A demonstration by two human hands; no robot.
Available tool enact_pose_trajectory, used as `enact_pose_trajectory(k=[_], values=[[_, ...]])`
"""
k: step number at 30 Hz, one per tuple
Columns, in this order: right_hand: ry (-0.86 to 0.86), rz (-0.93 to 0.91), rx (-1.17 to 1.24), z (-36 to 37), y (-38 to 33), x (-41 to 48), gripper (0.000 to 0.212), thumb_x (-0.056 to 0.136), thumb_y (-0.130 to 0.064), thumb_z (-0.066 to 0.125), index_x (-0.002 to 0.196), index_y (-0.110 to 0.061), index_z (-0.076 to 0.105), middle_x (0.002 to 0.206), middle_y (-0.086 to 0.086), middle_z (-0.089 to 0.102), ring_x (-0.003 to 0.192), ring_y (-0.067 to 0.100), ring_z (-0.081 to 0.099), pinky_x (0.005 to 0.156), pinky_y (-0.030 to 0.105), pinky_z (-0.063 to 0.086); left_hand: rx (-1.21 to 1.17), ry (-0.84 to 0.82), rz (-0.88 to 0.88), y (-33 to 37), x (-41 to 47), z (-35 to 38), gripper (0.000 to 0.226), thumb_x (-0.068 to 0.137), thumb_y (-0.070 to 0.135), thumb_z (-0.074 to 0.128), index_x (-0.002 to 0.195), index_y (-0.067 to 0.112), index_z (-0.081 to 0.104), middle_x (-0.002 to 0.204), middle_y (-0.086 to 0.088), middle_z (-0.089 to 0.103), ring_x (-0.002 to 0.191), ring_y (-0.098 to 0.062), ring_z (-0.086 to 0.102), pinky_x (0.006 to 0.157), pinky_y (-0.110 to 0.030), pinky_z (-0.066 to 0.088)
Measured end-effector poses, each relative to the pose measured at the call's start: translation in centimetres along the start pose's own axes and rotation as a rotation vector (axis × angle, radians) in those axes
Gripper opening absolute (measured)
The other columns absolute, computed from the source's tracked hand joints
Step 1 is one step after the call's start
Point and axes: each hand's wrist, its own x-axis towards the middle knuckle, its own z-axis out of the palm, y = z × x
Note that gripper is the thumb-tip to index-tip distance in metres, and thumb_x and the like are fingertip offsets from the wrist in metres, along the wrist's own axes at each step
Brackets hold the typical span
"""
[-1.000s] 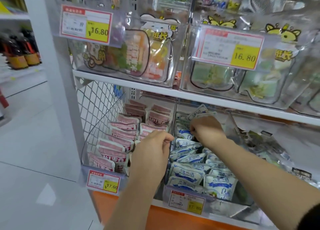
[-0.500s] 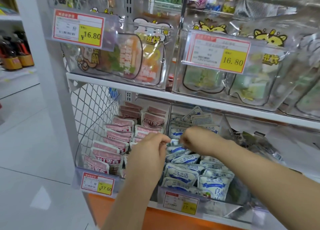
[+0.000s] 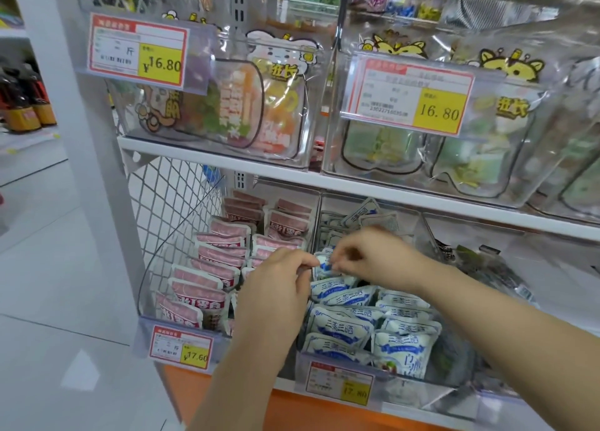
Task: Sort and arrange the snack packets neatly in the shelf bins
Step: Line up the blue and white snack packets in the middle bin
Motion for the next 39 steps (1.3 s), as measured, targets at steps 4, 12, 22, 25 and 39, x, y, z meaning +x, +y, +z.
enact_pose_trajectory(k=[4,12,22,25,39], values=[[-0.026,-0.08,-0.009,1.0,-0.9,-0.6,0.025,0.083,-0.045,0.063,0.101,-0.027,0.069,0.096,-0.012,0.068,0.087,0.007,0.06,0.079,0.033,0.05,-0.011,0.002,0.024,0.2,-0.2,0.1,0.021,0.089,0.013,0.055,0.101,0.025,0.068,0.101,0.011,0.063,0.085,-0.007,0.059,0.076,-0.03,0.051],[-0.21,-0.058,-0.199,1.4,1.1,-1.7,0.036,0.083,-0.058,0.054,0.1,-0.029,0.068,0.115,-0.009,0.062,0.108,0.012,0.054,0.09,0.039,0.047,0.136,-0.153,0.067,0.3,-0.5,-0.2,0.015,0.09,0.032,0.057,0.1,0.032,0.068,0.113,0.017,0.045,0.107,-0.003,0.046,0.084,-0.017,0.039],[-0.275,-0.101,-0.398,1.7,0.9,-2.1,0.04,0.085,-0.029,0.061,0.123,-0.02,0.057,0.129,-0.002,0.052,0.113,0.02,0.052,0.093,0.039,0.047,0.311,-0.34,0.041,0.9,-1.8,-0.6,0.011,0.088,0.032,0.056,0.087,0.033,0.067,0.15,0.011,0.017,0.138,-0.01,0.015,0.11,-0.036,0.021],[-0.133,-0.142,-0.477,2.6,0.7,-1.7,0.025,0.088,-0.032,0.057,0.106,-0.016,0.064,0.112,0.0,0.06,0.097,0.022,0.06,0.081,0.039,0.051,0.307,-0.359,0.032,0.8,-1.8,-0.7,0.012,0.088,0.032,0.056,0.085,0.032,0.067,0.151,0.012,0.018,0.138,-0.01,0.015,0.11,-0.036,0.022],[0.203,0.104,0.118,5.8,1.6,-3.2,0.021,0.086,-0.021,0.065,0.072,-0.006,0.065,0.115,-0.002,0.067,0.105,0.014,0.061,0.087,0.022,0.044,0.4,-0.331,0.024,0.7,-1.7,0.1,0.032,0.093,0.042,0.046,0.125,0.038,0.051,0.15,0.008,0.016,0.14,-0.012,0.012,0.116,-0.046,0.012]])
